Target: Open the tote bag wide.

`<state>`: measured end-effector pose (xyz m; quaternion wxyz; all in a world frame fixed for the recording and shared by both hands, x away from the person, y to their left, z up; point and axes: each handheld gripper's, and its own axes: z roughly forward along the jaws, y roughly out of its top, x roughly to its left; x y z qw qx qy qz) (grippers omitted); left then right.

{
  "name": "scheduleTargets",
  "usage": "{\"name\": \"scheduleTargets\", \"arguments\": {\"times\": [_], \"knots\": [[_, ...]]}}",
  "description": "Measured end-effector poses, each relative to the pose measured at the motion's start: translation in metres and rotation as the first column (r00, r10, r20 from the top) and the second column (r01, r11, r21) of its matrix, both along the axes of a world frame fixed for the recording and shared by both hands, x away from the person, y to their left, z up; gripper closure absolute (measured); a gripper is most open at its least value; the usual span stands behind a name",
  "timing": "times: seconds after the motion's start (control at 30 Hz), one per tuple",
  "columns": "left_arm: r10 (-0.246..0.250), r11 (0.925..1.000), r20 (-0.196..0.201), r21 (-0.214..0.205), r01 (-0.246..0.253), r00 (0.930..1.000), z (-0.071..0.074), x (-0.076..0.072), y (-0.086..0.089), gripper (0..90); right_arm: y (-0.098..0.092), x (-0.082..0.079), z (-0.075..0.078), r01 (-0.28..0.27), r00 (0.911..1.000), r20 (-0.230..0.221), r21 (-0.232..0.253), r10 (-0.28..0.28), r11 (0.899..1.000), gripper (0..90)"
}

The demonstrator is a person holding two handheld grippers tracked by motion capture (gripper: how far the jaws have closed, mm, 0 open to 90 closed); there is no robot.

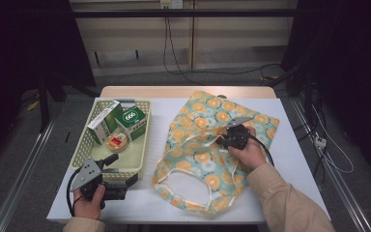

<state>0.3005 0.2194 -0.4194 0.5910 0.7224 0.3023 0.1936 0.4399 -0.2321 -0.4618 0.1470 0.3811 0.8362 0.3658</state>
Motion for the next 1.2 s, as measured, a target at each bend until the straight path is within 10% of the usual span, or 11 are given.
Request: {"name": "scheduleTargets", "arguments": {"times": [0.43,1.2], "knots": [[0.01,0.9999,0.003,0.001,-0.01,0.9999,0.003,0.0,0.004,2.4,-0.004,0.007,0.003,0.022,0.9986,-0.05,0.046,-0.02,0.999,90.0],[-0.065,0.9979,-0.038,-0.005,0.065,0.9971,0.027,0.002,-0.037,3.0,0.004,0.021,0.067,0.025,0.9941,-0.108,0.13,-0.011,0.991,90.0]]}}
